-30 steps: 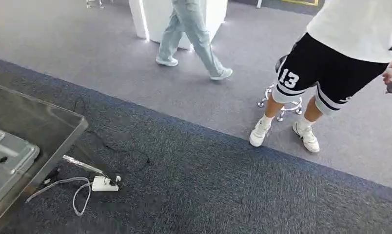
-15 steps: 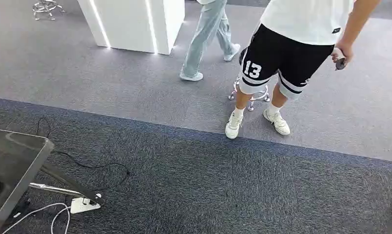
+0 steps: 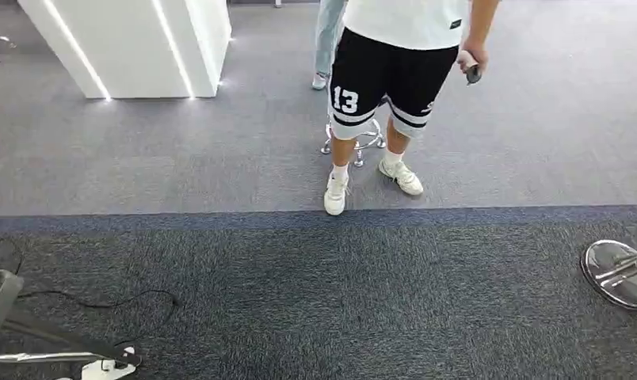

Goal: Take the parts from the cabinet and place them on the table.

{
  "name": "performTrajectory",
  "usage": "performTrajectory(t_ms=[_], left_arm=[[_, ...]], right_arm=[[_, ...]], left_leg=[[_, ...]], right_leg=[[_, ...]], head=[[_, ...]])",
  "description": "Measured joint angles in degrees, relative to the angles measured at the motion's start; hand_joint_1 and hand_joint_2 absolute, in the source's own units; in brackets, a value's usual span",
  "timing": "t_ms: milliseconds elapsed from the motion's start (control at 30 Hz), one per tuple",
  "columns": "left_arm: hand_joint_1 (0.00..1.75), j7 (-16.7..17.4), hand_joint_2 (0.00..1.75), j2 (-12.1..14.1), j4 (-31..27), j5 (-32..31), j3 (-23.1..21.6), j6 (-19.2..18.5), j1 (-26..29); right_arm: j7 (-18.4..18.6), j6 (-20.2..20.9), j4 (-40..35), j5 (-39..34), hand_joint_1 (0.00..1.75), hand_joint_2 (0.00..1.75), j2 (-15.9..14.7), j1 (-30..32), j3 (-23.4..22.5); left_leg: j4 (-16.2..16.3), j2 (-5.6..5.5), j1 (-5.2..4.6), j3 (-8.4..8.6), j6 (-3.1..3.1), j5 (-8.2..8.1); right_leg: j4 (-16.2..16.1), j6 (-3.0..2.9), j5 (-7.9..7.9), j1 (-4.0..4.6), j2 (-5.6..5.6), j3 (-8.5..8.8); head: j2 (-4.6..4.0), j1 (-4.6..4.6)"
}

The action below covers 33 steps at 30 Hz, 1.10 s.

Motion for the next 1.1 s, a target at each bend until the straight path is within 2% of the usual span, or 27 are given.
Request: performTrajectory(t_ms=[33,67,100,133,167,200,233,300,333,367,400,467,533,567,600,633,700,733,767,800,833,867,900,933,1033,1067,1100], left_arm=[[0.00,0.0,0.00,0.0,0.0,0.0,0.0,0.0,-0.2],[0.00,0.0,0.00,0.0,0.0,0.1,0.0,0.0,-0.2],[0.00,0.0,0.00,0.0,0.0,0.1,0.0,0.0,-0.2],[0.00,0.1,0.00,0.0,0.0,0.2,0.0,0.0,-0.2],[0.00,0.1,0.00,0.0,0.0,0.2,0.0,0.0,-0.1],[0.00,0.1,0.00,0.0,0.0,0.3,0.0,0.0,-0.1],[0.00,0.1,0.00,0.0,0.0,0.3,0.0,0.0,0.0],[0.00,0.1,0.00,0.0,0.0,0.3,0.0,0.0,0.1],[0.00,0.2,0.00,0.0,0.0,0.2,0.0,0.1,0.1],[0.00,0.2,0.00,0.2,0.0,0.1,0.0,0.1,0.1],[0.00,0.2,0.00,0.2,0.0,0.1,0.0,0.1,0.2],[0.00,0.2,0.00,0.2,0.0,0.1,0.0,0.2,0.1],[0.00,0.1,0.00,0.1,0.0,0.1,0.0,0.2,-0.1],[0.00,0.1,0.00,0.0,0.0,0.1,0.0,0.3,-0.1],[0.00,-0.1,0.00,0.0,0.0,0.1,0.0,0.4,0.0],[0.00,-0.2,0.00,0.0,0.0,0.1,0.1,0.5,0.1],[0.00,-0.3,0.00,0.1,0.0,0.1,0.1,0.5,0.2],[0.00,-0.3,0.00,0.1,0.0,0.1,0.1,0.5,0.2],[0.00,-0.3,0.00,0.0,0.0,0.1,0.1,0.5,0.3],[0.00,-0.3,0.00,0.0,0.0,0.0,0.1,0.5,0.3],[0.00,-0.3,0.00,-0.1,0.0,0.1,0.1,0.5,0.3],[0.00,-0.3,0.00,-0.1,0.0,0.0,0.1,0.5,0.3],[0.00,-0.3,0.00,0.1,-0.1,0.0,0.1,0.5,0.2],[0.00,-0.3,0.00,0.1,-0.1,0.0,0.0,0.5,0.2],[0.00,-0.5,0.00,0.0,-0.1,0.0,0.1,0.5,-0.2],[0.00,-0.6,0.00,0.0,-0.1,0.0,0.1,0.5,-0.2],[0.00,-0.7,0.00,0.0,-0.1,0.0,0.1,0.5,-0.2]], right_arm=[[0.0,-0.1,0.2,0.0,0.00,0.00,0.4,-0.2,0.0],[0.0,-0.1,0.4,0.0,0.00,0.00,0.6,-0.2,0.0],[0.1,-0.3,0.6,-0.2,0.00,0.00,1.2,-0.2,0.0],[0.1,-0.6,0.7,-0.6,0.00,0.00,1.5,-0.2,0.0],[0.3,-1.0,0.9,-1.3,0.00,0.00,1.8,-0.1,0.1],[0.5,-1.5,0.9,-1.7,0.00,0.00,1.9,0.0,0.1],[1.1,-1.9,1.1,-2.2,0.00,0.00,1.9,0.0,0.1],[1.2,-2.1,1.3,-2.3,0.00,0.00,1.9,0.0,0.1],[1.2,-2.2,1.4,-2.3,0.00,0.00,1.9,-0.1,0.1],[1.2,-2.2,1.5,-2.4,0.00,0.00,1.9,-0.1,0.1],[1.2,-2.1,1.6,-2.4,0.00,0.00,1.9,-0.2,0.1],[1.1,-1.8,1.6,-2.3,0.00,0.00,1.9,-0.2,0.1],[1.0,-1.4,1.7,-2.1,0.00,0.00,1.8,-0.7,0.0],[0.9,-1.2,1.8,-1.9,0.00,0.00,1.6,-1.2,0.1],[0.9,-1.0,1.9,-1.8,0.00,0.00,1.5,-1.9,0.1],[0.9,-0.9,1.9,-1.7,0.00,0.00,1.5,-2.2,0.1],[0.4,-0.6,1.9,-1.7,0.00,0.00,1.2,-2.2,0.1],[0.4,-0.6,1.9,-1.7,0.00,0.00,1.1,-2.3,0.1],[0.4,-0.5,2.0,-1.7,0.00,0.00,0.9,-2.4,0.1],[0.3,-0.5,2.0,-1.7,0.00,0.00,0.9,-2.6,0.1],[0.3,-0.5,2.0,-1.7,0.00,0.00,0.9,-2.7,0.1],[0.3,-0.5,2.0,-1.6,0.00,0.00,0.9,-2.8,0.1],[0.2,-0.4,2.0,-1.6,0.00,0.00,0.7,-3.0,0.1],[0.2,-0.4,2.0,-1.6,0.00,0.00,0.7,-3.0,0.1],[0.1,-0.5,2.0,-1.6,0.00,0.00,0.3,-3.7,0.1],[0.1,-0.5,1.9,-1.6,0.00,0.00,0.2,-3.8,0.0],[0.1,-0.5,1.9,-1.6,0.00,0.00,0.2,-3.9,0.1]], left_leg=[[0.5,-1.73,0.28,-0.43,-0.69,-0.64],[2.4,-5.54,0.56,-1.07,-0.80,-1.81],[6.0,-7.29,0.65,-2.82,-0.68,-3.85],[10.6,-8.16,0.58,-5.19,-0.56,-6.06],[15.3,-8.38,0.56,-7.61,-0.37,-7.73],[18.5,-8.41,0.55,-9.51,-0.13,-8.21],[18.6,-8.43,0.51,-9.89,0.17,-7.18],[11.4,-9.14,0.23,-7.16,1.10,-1.78],[5.8,-10.39,-0.02,-4.83,1.65,1.32],[2.1,-13.93,0.00,-3.36,2.26,1.98],[1.1,-14.12,0.19,-2.76,2.16,1.97],[0.7,-12.95,-0.15,-2.44,2.06,1.78],[-1.4,-11.14,0.05,-1.56,2.26,2.67],[-2.4,-10.16,0.12,-0.93,2.28,3.18],[-3.0,-9.57,0.08,-0.68,2.48,3.34],[-3.1,-8.65,0.08,-0.64,2.51,3.34],[-2.9,-6.87,0.05,-0.69,2.44,3.04],[-2.7,-6.13,0.05,-0.76,2.35,2.89],[-2.5,-5.38,0.10,-0.76,2.25,2.59],[-2.2,-4.59,0.20,-0.71,2.03,2.25],[-1.6,-3.77,0.32,-0.71,1.72,1.74],[-0.9,-2.99,0.27,-0.67,1.22,1.16],[-0.5,-2.68,-0.15,-0.75,0.77,0.57],[-0.5,-2.28,-0.12,-0.57,0.47,0.25],[-0.2,-0.03,-0.13,0.46,-0.41,-0.67],[1.1,-3.20,0.39,0.14,-0.84,-1.62],[3.9,-6.23,0.60,-1.17,-0.89,-3.45]], right_leg=[[-0.3,-0.56,0.18,-0.61,0.32,0.38],[-0.4,-0.79,0.20,-0.44,0.98,0.28],[-0.4,-1.23,0.33,-0.32,1.53,0.19],[-0.4,-1.33,0.30,-0.15,2.06,0.01],[-0.3,-1.48,0.39,0.10,2.92,-0.13],[-0.2,-1.53,0.41,0.31,3.64,-0.23],[-0.2,-1.55,0.40,0.52,4.45,-0.23],[-0.2,-1.59,0.37,0.74,5.99,-0.08],[-0.2,-1.59,0.37,0.74,6.79,0.00],[-0.2,-1.55,0.40,0.52,7.30,-0.07],[-0.2,-1.34,0.50,0.57,8.13,-0.38],[-0.4,-0.57,0.91,-0.25,9.54,-0.70],[-1.4,0.22,1.41,-0.08,10.80,-0.59],[-0.3,-0.02,0.75,-0.17,7.61,-0.87],[2.4,0.15,-1.25,0.17,4.18,-2.19],[6.6,0.53,-3.44,0.12,2.74,-4.20],[14.0,1.26,-6.12,-0.47,1.77,-7.89],[14.5,1.52,-5.63,-0.71,1.57,-8.15],[12.5,1.81,-4.04,-0.92,1.37,-7.10],[8.5,2.13,-1.83,-1.14,0.82,-4.86],[2.6,2.45,0.64,-1.30,-0.57,-1.56],[-0.7,2.38,0.56,-1.15,-3.02,-0.17],[-0.4,2.07,0.95,-0.76,-3.94,-0.14],[0.1,0.90,0.56,-0.57,-2.59,-0.19],[0.1,-0.18,0.45,-0.65,-0.39,-0.41],[0.0,-0.54,0.52,-0.75,0.38,-0.28],[0.1,-0.96,0.57,-0.69,0.88,-0.32]], head=[[-0.02,0.05],[-0.02,0.02],[0.00,-0.02],[-0.02,0.07],[0.00,-0.02],[0.00,0.02],[-0.02,0.04],[0.00,0.02],[-0.02,0.00],[-0.02,0.04],[0.00,0.04],[-0.02,0.02],[-0.02,0.02],[-0.02,0.07],[-0.02,0.11],[0.00,0.11],[-0.02,0.11],[-0.02,0.09],[-0.02,0.11],[0.00,0.11],[0.00,0.09],[0.00,0.09],[-0.02,0.18],[-0.02,-0.02],[-0.02,0.00],[-0.02,-0.04],[-0.02,-0.04]])
